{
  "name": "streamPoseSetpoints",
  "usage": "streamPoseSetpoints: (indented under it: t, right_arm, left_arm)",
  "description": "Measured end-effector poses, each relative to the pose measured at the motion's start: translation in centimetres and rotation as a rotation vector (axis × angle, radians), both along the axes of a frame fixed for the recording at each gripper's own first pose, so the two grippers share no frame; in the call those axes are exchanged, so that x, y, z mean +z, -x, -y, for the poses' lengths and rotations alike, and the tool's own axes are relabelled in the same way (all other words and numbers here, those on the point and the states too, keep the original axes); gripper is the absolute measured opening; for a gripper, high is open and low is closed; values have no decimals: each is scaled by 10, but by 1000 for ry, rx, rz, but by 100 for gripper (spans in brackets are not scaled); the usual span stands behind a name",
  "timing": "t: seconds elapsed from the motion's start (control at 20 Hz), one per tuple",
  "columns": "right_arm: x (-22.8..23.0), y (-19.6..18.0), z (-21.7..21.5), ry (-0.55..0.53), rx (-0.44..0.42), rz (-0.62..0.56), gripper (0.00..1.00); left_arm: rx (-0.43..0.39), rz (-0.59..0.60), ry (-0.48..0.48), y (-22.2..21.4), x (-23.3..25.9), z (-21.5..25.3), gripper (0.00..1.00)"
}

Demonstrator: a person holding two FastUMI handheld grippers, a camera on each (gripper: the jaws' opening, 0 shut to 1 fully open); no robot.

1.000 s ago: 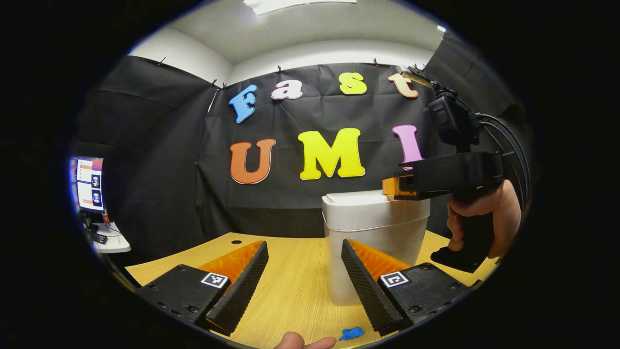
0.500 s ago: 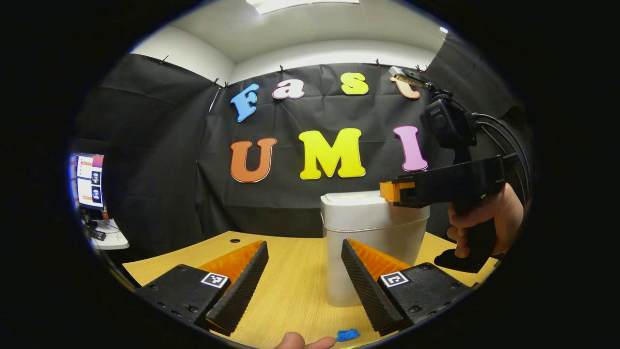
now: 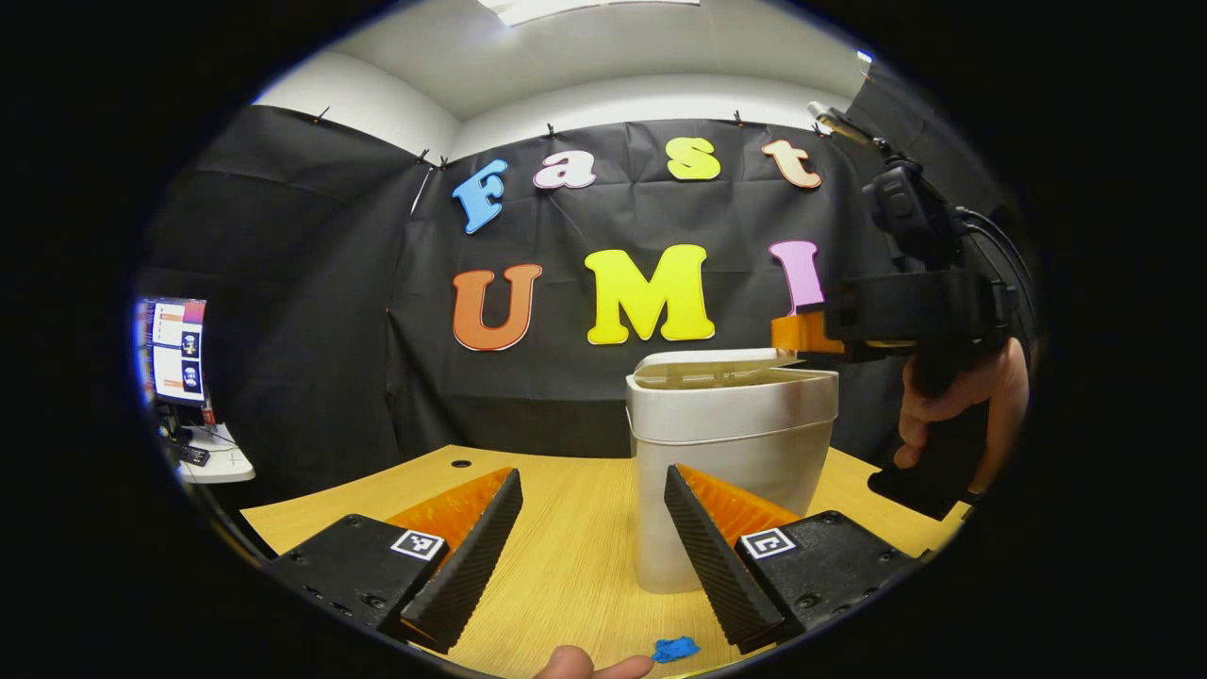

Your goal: Press the lid of the desktop garbage bin to open it, pick up the crumpled paper on the desktop and throw it into the bin, then pick up the pop can on the desktop and drop it into the bin, and finally close the garbage bin lid.

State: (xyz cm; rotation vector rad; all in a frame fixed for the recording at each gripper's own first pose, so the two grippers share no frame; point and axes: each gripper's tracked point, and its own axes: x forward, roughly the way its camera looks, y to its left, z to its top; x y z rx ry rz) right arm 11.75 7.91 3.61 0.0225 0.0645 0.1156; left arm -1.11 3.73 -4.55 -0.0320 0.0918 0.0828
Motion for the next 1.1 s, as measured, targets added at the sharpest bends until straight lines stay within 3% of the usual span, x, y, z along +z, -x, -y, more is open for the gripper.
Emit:
streamPoseSetpoints:
  t: [0.1,0.25,0.4,0.6,0.9,1.1]
  right_arm:
    - [10,8,2,-5,4,37,40]
    - [12,18,4,-3,19,45,54]
    - [7,25,5,12,39,31,77]
    - [2,31,16,0,25,14,92]
    - [6,44,41,19,-32,63,93]
    - [3,57,49,46,-50,116,93]
  left_arm:
    - [-7,13,2,0,4,6,98]
    - [-17,14,0,1,4,13,98]
    - [-25,21,-2,4,7,20,98]
    - [-22,27,-8,5,9,22,98]
    - [-22,34,-41,-4,8,14,98]
    - [-39,-3,-6,-8,-7,18,98]
